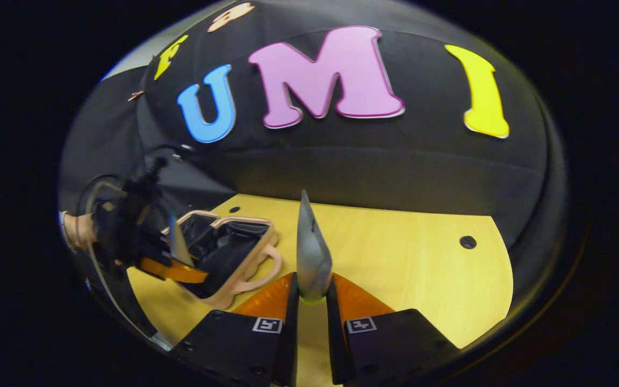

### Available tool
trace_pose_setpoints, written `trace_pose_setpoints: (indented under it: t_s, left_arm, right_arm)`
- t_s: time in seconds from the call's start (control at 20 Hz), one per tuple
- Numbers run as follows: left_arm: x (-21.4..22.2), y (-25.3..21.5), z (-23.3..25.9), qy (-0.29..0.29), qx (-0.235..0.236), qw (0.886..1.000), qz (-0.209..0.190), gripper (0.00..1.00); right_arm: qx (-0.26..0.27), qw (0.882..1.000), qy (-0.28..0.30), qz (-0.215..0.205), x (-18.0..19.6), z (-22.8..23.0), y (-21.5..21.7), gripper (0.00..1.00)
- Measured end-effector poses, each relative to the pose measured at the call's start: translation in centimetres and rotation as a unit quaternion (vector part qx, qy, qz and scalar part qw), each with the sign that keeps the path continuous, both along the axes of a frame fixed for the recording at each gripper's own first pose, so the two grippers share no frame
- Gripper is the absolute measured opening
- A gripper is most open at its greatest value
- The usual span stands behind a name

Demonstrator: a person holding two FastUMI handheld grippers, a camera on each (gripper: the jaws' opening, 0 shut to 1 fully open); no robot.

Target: First open the suitcase, pack the skin care products into it, and then close the suitcase.

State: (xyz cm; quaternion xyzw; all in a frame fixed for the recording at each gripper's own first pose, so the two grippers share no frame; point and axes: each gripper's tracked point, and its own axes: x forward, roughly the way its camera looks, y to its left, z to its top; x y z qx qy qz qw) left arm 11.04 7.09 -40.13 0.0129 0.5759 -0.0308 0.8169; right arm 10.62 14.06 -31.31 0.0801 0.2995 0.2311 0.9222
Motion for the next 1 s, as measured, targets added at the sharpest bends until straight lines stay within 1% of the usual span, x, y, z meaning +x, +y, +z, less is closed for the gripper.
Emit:
trace_pose_setpoints:
  t_s: [0.05,0.1,0.15,0.25,0.3,0.35,0.5,0.55,0.6,0.65,0.75,0.85,0.9,1.0]
  left_arm:
    - [-0.3,1.8,-0.9,0.016,0.001,1.000,0.009,0.51]
    - [-0.5,3.6,-1.9,0.031,0.003,0.999,0.017,0.48]
    - [-0.7,5.1,-2.6,0.047,0.006,0.998,0.029,0.48]
    - [-0.8,7.1,-4.4,0.079,0.000,0.996,0.046,0.48]
    - [-0.7,7.7,-5.2,0.089,0.000,0.995,0.050,0.51]
    - [-0.6,8.3,-6.2,0.095,-0.001,0.994,0.050,0.48]
    - [-0.7,9.4,-8.1,0.104,-0.002,0.993,0.059,0.49]
    - [-1.0,9.7,-8.2,0.102,-0.005,0.993,0.064,0.51]
    - [-1.0,9.5,-8.1,0.094,-0.017,0.994,0.062,0.51]
    - [-1.1,9.5,-7.8,0.086,-0.027,0.994,0.057,0.52]
    - [-1.2,10.0,-7.3,0.077,-0.023,0.995,0.051,0.55]
    - [-0.9,10.7,-6.3,0.060,-0.016,0.997,0.045,0.59]
    - [-0.6,10.6,-5.4,0.042,-0.022,0.998,0.039,0.61]
    - [-0.6,11.0,-2.1,-0.011,-0.030,0.999,0.019,0.68]
  right_arm:
    - [-0.015,1.000,-0.013,0.009,-0.4,0.8,0.7,0.28]
    - [-0.025,0.999,-0.020,0.016,-0.8,1.3,1.7,0.28]
    - [-0.028,0.999,-0.019,0.019,-1.4,1.5,3.2,0.28]
    - [-0.025,0.999,-0.003,0.026,-2.4,2.0,6.7,0.28]
    - [-0.024,0.999,0.002,0.029,-2.9,2.3,8.3,0.28]
    - [-0.029,0.999,0.006,0.034,-3.3,2.4,9.6,0.28]
    - [-0.044,0.997,0.043,0.050,-4.1,0.9,13.2,0.28]
    - [-0.045,0.995,0.066,0.052,-4.5,0.1,14.2,0.28]
    - [-0.044,0.994,0.088,0.049,-4.9,-0.2,15.1,0.28]
    - [-0.038,0.994,0.097,0.043,-5.1,0.2,15.8,0.28]
    - [-0.023,0.995,0.095,0.031,-4.8,0.6,17.0,0.28]
    - [-0.032,0.994,0.103,0.034,-5.1,0.2,17.8,0.28]
    - [-0.035,0.993,0.109,0.035,-5.1,-0.2,18.2,0.28]
    - [-0.026,0.989,0.138,0.036,-5.0,-1.4,19.6,0.28]
